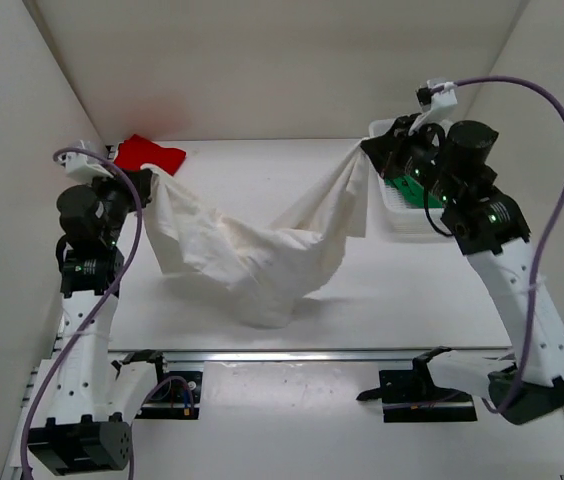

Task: Fold and stack the t-shirts
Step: Flatten out the tshirt

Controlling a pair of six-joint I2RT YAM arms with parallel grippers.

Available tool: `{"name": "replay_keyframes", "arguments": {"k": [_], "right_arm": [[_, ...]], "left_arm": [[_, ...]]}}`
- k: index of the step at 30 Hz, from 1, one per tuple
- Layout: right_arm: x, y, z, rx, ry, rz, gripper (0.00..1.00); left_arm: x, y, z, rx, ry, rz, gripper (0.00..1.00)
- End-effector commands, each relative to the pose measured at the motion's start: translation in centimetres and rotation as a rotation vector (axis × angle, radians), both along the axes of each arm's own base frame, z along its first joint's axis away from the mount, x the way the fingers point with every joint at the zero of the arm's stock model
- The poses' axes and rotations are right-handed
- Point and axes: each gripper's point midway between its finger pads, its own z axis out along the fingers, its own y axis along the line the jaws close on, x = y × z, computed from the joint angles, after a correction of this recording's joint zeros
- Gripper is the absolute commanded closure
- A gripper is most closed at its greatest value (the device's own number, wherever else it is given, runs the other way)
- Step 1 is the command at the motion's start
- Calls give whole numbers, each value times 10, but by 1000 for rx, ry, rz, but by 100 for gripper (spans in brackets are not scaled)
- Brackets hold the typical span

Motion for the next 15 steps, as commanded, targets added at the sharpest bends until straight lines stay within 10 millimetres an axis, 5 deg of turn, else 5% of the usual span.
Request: {"name": "replay_keyframes", "arguments": {"k": [1, 2, 3, 6, 8, 11, 13, 15], "right_arm": [[68, 2, -60, 21, 133, 41, 100], [84, -6, -56, 39, 136, 19, 100], [111, 0, -83, 26, 200, 30, 100], [185, 6, -109, -11, 277, 14, 100], [232, 9, -103, 6, 282, -3, 100], [264, 10, -84, 68, 237, -10, 100], [262, 6, -91, 108, 255, 7, 100], [258, 4, -93, 72, 236, -11, 85]], "left_arm": [[8, 7, -67, -37, 128, 14, 100], [10, 10, -86, -54, 163, 21, 99], [11, 12, -100, -70, 195, 24, 100], [14, 14, -147, -107, 276, 29, 100], [16, 17, -177, -166, 332, 36, 100], [31, 12, -188, -225, 343, 10, 100], [48, 8, -200, -239, 391, 4, 100], [64, -1, -205, -224, 416, -19, 100]]}}
